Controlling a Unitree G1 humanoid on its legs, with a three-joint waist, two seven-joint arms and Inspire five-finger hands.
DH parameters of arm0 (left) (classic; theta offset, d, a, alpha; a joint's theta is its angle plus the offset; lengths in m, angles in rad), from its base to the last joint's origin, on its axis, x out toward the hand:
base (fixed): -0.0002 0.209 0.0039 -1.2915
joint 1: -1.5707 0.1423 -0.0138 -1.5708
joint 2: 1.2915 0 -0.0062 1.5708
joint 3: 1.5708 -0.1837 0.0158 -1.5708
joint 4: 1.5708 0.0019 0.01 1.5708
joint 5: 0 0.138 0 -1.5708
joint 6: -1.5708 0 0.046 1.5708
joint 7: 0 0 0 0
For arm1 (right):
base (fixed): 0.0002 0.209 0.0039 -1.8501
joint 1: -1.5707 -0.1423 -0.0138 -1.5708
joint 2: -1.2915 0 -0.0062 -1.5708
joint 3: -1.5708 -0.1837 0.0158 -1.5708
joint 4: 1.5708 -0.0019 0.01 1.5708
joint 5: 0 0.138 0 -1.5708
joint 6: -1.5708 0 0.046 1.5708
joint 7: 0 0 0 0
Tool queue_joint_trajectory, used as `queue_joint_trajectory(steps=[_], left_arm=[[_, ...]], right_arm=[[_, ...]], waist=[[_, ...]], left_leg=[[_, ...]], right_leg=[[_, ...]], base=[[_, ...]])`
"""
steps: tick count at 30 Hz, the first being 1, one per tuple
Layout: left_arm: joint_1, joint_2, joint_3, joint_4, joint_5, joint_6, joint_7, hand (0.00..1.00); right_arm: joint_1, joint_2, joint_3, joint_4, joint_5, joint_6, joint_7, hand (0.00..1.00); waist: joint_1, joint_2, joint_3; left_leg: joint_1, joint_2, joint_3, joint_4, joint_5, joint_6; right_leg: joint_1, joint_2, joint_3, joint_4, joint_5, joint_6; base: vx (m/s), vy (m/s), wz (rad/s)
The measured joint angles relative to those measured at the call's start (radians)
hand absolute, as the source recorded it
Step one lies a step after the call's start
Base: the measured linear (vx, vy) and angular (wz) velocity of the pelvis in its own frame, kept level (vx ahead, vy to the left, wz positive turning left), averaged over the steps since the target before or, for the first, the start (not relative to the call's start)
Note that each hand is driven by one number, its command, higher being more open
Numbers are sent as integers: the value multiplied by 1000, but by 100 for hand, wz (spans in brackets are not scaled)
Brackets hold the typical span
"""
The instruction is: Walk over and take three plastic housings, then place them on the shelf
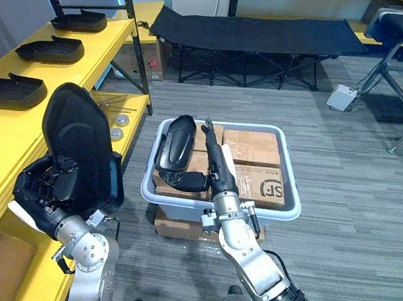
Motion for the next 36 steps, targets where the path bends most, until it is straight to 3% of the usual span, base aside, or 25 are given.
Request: queue_joint_trajectory(steps=[4,7,14,18,21,22,27,29,32,35,36], left_arm=[[0,0,24,0,-8,-6,-25,0],[1,2,36,-26,-52,-26,-108,0],[87,6,96,-184,-90,-110,-312,0],[158,1,184,-245,-127,-140,-376,0],[240,-15,281,-292,-149,-169,-422,0],[280,-20,331,-311,-170,-181,-439,0],[349,-25,441,-335,-227,-202,-500,0],[357,-29,455,-339,-287,-204,-573,0],[353,-28,430,-337,-318,-204,-655,0],[361,-29,414,-336,-316,-203,-678,0],[368,-29,413,-336,-317,-203,-683,0]], right_arm=[[12,9,10,6,117,0,4,100],[38,9,-5,7,166,-3,59,100],[58,3,-79,78,287,-48,285,100],[37,2,-110,109,321,-76,339,100],[-9,2,-108,140,317,-94,338,100],[-44,2,-101,159,313,-102,335,100],[-123,3,-84,161,307,-114,302,100],[-142,5,-93,160,276,-117,266,100],[-107,5,-140,159,274,-117,238,100],[-77,4,-189,159,274,-117,230,100],[-61,3,-214,159,274,-118,230,100]], waist=[[-1,-11,-8],[-1,-10,-8],[-11,21,-19],[35,45,-27],[84,45,-30],[119,44,-32],[179,32,-40],[170,33,-39],[155,24,-44],[161,33,-39],[159,46,-31]], left_leg=[[0,0,1,0,-2,1],[0,0,1,1,-4,3],[-22,-3,-41,3,-2,2],[-56,-8,-126,20,1,0],[-72,-24,-195,25,3,0],[-78,-27,-209,26,3,0],[-122,-52,-305,36,4,0],[-156,-67,-390,39,21,6],[-181,-92,-497,37,45,-8],[-190,-96,-543,37,65,-19],[-195,-97,-557,37,76,-19]], right_leg=[[0,0,0,0,0,-1],[-1,0,-1,0,-2,-1],[19,0,-52,-19,-7,2],[57,2,-147,-20,-21,13],[95,0,-222,-20,-37,19],[100,0,-238,-21,-42,20],[123,-3,-331,-9,-67,21],[113,-3,-297,69,-147,4],[101,7,-242,169,-253,9],[101,9,-270,226,-292,18],[106,10,-292,246,-307,16]], base=[[0,0,0],[0,0,0],[12,-4,18],[46,-29,64],[20,-21,63],[16,-12,47],[15,-22,61],[43,-21,101],[38,-78,107],[8,-117,71],[-26,-105,63]])
